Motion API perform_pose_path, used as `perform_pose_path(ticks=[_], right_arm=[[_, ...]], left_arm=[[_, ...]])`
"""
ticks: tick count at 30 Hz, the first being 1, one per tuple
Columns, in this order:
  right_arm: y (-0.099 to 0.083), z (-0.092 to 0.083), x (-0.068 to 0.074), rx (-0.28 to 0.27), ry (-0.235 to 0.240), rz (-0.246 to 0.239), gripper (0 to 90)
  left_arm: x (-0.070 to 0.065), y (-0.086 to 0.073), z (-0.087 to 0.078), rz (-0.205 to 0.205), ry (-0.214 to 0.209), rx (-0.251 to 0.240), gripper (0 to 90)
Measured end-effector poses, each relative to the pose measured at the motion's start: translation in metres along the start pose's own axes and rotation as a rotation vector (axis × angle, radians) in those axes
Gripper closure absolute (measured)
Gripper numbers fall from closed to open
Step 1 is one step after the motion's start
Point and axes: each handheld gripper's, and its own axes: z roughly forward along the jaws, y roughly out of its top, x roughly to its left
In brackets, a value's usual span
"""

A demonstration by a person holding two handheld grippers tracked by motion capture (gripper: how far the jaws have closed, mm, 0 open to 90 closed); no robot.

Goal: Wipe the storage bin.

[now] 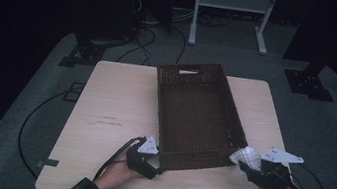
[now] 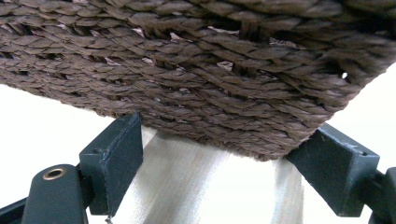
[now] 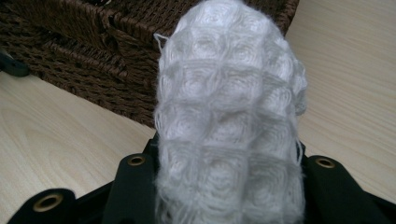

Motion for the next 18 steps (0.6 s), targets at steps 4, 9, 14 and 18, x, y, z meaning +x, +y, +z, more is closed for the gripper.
perform_pose_path(ticks=[4,9,14,18], right_arm=[[-0.003,0.001,-0.003,-0.001,0.004,0.009,54.5],[-0.007,0.007,-0.004,0.019,0.004,0.012,54.5],[-0.011,0.013,-0.005,0.040,-0.001,0.015,54.5],[-0.015,0.017,-0.006,0.048,0.000,0.018,54.5]], left_arm=[[0.000,0.000,0.000,-0.002,0.000,-0.002,17.6],[0.000,0.000,0.000,-0.003,0.000,-0.003,17.6],[0.000,0.000,0.000,-0.003,0.000,-0.003,17.6],[0.000,0.000,0.000,-0.003,0.000,-0.003,17.6]])
